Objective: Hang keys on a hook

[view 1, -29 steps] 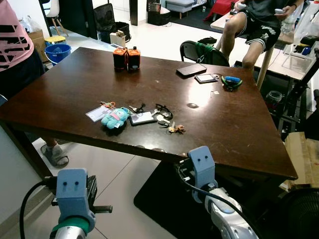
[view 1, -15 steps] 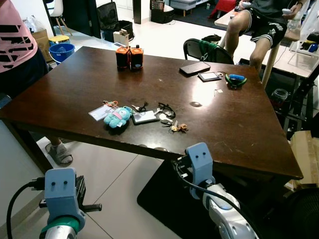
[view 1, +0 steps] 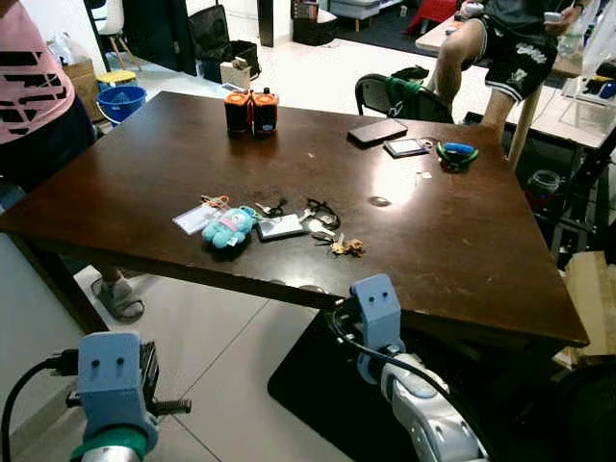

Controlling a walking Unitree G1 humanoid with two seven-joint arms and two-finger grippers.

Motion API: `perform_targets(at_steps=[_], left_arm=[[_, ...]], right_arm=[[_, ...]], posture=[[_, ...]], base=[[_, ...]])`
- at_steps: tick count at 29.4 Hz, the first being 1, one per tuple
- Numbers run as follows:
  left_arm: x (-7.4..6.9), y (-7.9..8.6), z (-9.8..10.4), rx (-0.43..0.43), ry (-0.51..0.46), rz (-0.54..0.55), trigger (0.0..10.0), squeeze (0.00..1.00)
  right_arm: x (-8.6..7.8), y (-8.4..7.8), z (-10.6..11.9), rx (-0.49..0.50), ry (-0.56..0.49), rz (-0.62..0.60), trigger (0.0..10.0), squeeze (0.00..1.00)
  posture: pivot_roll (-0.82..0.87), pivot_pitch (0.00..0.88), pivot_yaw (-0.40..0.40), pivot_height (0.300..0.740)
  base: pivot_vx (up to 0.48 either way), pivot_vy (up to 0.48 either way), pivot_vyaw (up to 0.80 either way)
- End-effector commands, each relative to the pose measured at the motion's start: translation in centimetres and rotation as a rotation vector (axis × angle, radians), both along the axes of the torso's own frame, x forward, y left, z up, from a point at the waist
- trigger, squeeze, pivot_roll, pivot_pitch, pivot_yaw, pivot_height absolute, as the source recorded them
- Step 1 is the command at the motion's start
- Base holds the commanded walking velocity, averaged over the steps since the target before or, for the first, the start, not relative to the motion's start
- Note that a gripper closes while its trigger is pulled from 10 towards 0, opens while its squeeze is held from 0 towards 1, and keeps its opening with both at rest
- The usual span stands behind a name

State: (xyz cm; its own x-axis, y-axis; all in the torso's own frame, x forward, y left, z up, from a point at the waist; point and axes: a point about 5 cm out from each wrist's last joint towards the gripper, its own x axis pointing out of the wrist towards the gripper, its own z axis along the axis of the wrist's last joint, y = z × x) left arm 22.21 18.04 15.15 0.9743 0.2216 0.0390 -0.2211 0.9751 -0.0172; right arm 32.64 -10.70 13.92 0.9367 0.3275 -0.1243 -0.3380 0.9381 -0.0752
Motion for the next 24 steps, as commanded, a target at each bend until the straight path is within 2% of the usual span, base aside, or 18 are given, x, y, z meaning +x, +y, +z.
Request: perform_targets(at_steps=[1,8,15,18,20,21,24], left_arm=[[0.1,0.0,0.1,-0.001,-0.018,-0.009,10.0,0.0],[1.1,0.1,0.9,-0.016,-0.03,-0.083,10.0,0.0],[1.5,0.4,1.1,0.003,-0.053,-0.04,10.0,0.0],[1.6,-0.3,1.9,-0.031,-0.175,-0.049,10.0,0.0],[1.6,-0.3,1.9,-0.031,-0.175,-0.049,10.0,0.0],[1.5,-0.5,2.2,-0.037,-0.199,-0.063,10.0,0.0],[1.3,-0.4,2.5,-0.049,-0.219,-0.08,10.0,0.0]], right_arm=[[-0.1,-0.1,-0.1,0.006,0.004,-0.028,10.0,0.0],[0.3,-0.4,0.1,0.026,0.011,-0.055,10.0,0.0],[-0.1,-0.3,0.3,0.081,-0.002,-0.074,10.0,0.0],[-0.7,-1.1,2.4,0.141,-0.163,-0.134,10.0,0.0],[-0.7,-1.1,2.4,0.141,-0.163,-0.134,10.0,0.0],[-0.9,-1.3,2.9,0.155,-0.197,-0.148,10.0,0.0],[-1.1,-1.9,2.5,0.192,-0.174,-0.183,10.0,0.0]], posture=[[0.02,0.13,0.098,0.74],[-0.01,0.109,0.132,0.74],[-0.02,0.107,0.16,0.74],[-0.04,0.111,0.177,0.74],[-0.04,0.111,0.177,0.74],[-0.04,0.111,0.179,0.74],[-0.03,0.114,0.185,0.74]], base=[[0.0,0.0,0.0],[0.0,0.0,0.0],[0.0,0.0,0.0],[0.0,0.0,0.0],[0.0,0.0,0.0],[0.0,0.0,0.0],[0.0,0.0,0.0]])
